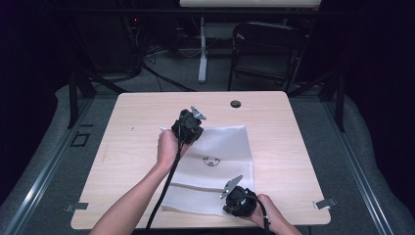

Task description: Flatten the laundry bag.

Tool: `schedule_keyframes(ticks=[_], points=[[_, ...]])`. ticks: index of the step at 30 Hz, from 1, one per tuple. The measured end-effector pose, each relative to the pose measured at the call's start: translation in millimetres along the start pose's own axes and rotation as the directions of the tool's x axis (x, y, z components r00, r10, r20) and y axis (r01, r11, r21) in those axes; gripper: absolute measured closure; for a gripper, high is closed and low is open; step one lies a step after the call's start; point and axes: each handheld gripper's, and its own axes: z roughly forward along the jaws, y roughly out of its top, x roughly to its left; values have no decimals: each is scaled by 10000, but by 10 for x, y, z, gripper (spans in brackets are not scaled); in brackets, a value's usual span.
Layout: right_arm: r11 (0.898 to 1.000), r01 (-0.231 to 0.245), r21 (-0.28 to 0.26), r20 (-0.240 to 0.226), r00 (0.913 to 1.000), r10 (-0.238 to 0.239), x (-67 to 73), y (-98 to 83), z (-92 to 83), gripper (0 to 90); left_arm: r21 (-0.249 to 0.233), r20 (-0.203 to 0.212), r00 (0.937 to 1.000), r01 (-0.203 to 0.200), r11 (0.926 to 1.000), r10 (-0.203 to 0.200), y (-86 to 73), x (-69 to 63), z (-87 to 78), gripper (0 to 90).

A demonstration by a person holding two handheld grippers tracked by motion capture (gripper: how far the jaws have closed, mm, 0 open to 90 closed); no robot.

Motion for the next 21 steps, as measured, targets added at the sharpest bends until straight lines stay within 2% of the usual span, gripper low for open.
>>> schedule_keyframes(ticks=[6, 10, 12, 13, 14, 16, 19, 21], points=[[10000, -66, -36, -9, 10000, 66, -7, -7, -1, 900, -129, -254, 9978, 616, 9980, -619, 69, 87, 167, 832], [9999, -104, -23, -6, 9999, 104, -16, -12, -5, 900, -243, -345, 9938, 1052, 9942, -1060, 82, 144, 239, 690], [9999, -139, 32, -51, 9999, 140, -25, -15, -13, 900, -220, -262, 9923, 1205, 9925, -1210, 78, 168, 246, 564], [9997, -228, -55, -133, 9997, 228, -27, -20, -9, 900, -253, -408, 9921, 1180, 9927, -1190, 79, 171, 242, 529], [9998, -195, -16, -192, 9996, 194, -38, -21, -12, 900, -281, -426, 9920, 1176, 9927, -1187, 80, 178, 240, 460], [9998, -198, -15, -205, 9996, 198, -38, -22, -13, 900, -370, -466, 9904, 1284, 9910, -1300, 78, 190, 224, 389], [9997, -245, -65, -151, 9996, 244, -45, -30, -10, 900, -452, -345, 9889, 1426, 9887, -1442, 66, 191, 188, 296], [9995, -315, -71, -272, 9991, 313, -57, -33, -13, 900, -528, -240, 9891, 1439, 9882, -1453, 61, 195, 148, 227]])
